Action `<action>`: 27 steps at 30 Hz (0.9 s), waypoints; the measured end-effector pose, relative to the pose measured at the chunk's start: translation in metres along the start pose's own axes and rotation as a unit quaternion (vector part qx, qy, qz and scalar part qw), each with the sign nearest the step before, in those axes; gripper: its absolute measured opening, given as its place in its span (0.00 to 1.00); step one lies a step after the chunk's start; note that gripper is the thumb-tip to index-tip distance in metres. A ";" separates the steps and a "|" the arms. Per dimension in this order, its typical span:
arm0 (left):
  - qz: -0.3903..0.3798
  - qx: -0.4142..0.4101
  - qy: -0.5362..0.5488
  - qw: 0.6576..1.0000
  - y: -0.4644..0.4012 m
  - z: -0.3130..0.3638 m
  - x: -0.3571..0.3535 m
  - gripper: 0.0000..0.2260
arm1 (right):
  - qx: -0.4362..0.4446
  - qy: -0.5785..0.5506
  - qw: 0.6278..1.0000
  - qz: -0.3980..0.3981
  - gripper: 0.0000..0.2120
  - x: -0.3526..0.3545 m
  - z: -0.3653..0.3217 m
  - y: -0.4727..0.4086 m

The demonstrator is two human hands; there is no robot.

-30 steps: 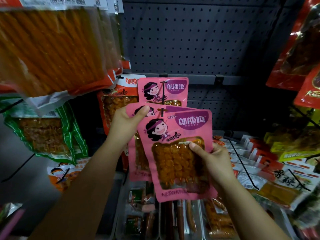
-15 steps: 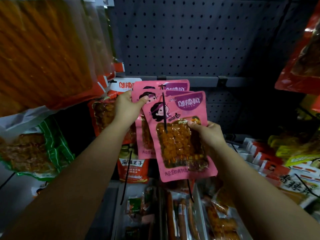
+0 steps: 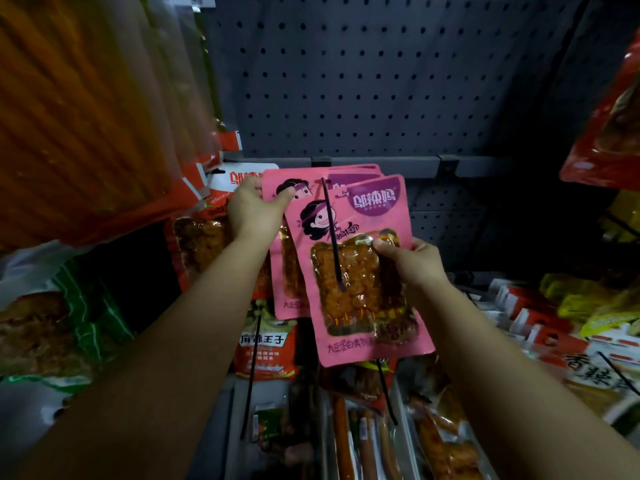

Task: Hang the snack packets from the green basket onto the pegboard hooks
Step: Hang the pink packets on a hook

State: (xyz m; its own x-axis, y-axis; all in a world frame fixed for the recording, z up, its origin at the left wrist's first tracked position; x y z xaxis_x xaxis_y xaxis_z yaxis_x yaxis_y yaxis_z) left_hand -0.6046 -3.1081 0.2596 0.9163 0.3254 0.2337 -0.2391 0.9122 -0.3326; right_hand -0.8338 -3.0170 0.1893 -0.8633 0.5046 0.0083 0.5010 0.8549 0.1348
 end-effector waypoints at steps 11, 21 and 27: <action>-0.209 0.102 0.177 0.956 0.140 -0.021 0.018 0.33 | -0.041 -0.132 0.981 -0.134 0.12 0.025 0.046 0.108; -0.192 0.096 0.267 0.939 0.199 -0.024 0.055 0.06 | 0.090 -0.011 0.985 -0.149 0.12 0.037 0.027 0.162; -0.179 0.035 0.305 0.935 0.198 -0.011 0.073 0.05 | 0.218 -0.019 0.968 -0.125 0.08 0.031 -0.024 0.173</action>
State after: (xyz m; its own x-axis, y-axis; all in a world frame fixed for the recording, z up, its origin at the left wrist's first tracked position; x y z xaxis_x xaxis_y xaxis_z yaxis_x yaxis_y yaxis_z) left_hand -0.5813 -2.9067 0.2005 0.9493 -0.1865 -0.2529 0.1166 0.9564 -0.2679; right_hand -0.7756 -2.8561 0.2362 -0.9620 0.2729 -0.0090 0.2626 0.9157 -0.3041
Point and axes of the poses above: each hand's wrist, its own y-axis away from the middle knuckle, its own x-axis out of the back of the hand, z = x × y, the point moved 5 cm from there along -y, towards the middle knuckle, and after that the axes turned 2 degrees about y, right-handed, at the moved point
